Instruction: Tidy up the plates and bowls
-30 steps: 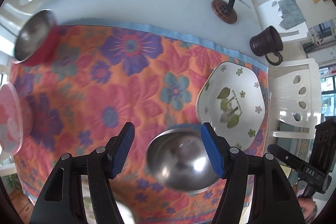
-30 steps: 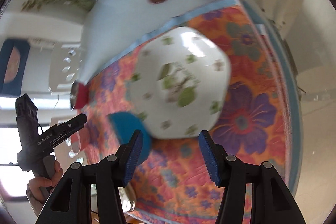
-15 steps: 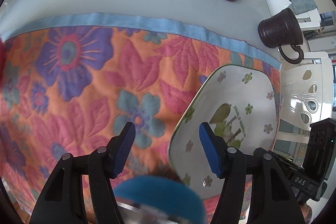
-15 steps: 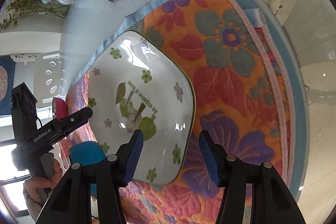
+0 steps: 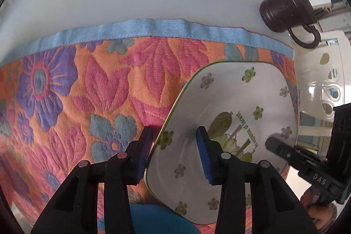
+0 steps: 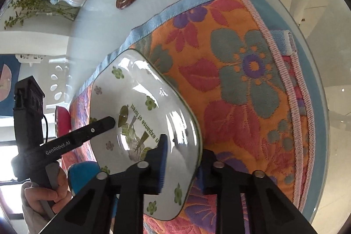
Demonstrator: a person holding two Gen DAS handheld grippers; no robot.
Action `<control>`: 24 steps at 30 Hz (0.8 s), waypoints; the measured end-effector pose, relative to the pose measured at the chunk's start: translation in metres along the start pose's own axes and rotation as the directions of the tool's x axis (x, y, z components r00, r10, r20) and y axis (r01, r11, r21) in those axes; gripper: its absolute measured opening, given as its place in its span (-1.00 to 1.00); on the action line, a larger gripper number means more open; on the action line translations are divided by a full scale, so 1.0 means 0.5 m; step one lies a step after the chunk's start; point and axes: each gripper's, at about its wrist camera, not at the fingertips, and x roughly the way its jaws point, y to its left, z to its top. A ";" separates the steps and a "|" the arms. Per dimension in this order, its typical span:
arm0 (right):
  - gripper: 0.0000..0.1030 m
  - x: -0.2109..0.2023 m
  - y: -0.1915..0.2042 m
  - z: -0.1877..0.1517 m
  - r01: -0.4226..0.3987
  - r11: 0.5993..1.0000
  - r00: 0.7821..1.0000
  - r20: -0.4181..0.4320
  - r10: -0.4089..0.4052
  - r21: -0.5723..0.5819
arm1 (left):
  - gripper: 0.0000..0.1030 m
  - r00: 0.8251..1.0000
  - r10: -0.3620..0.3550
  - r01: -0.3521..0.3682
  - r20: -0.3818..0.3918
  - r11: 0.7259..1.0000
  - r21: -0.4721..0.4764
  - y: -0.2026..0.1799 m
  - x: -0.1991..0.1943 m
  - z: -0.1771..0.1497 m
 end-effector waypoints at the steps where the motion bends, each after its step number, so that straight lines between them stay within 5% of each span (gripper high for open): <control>1: -0.59 -0.003 0.005 0.001 0.003 1.000 1.000 0.012 -0.002 -0.018 | -0.27 1.000 -0.003 0.003 0.001 1.000 0.004 -0.003 0.000 0.001; 7: -0.58 -0.035 0.029 0.007 0.057 0.988 0.995 0.086 -0.045 -0.144 | -0.26 0.999 -0.016 0.015 0.028 0.999 0.042 -0.038 -0.005 0.005; 24: -0.58 -0.133 0.040 -0.033 -0.012 0.986 0.981 0.187 0.044 -0.169 | -0.26 0.985 -0.080 0.069 0.153 0.995 0.073 -0.116 -0.120 0.011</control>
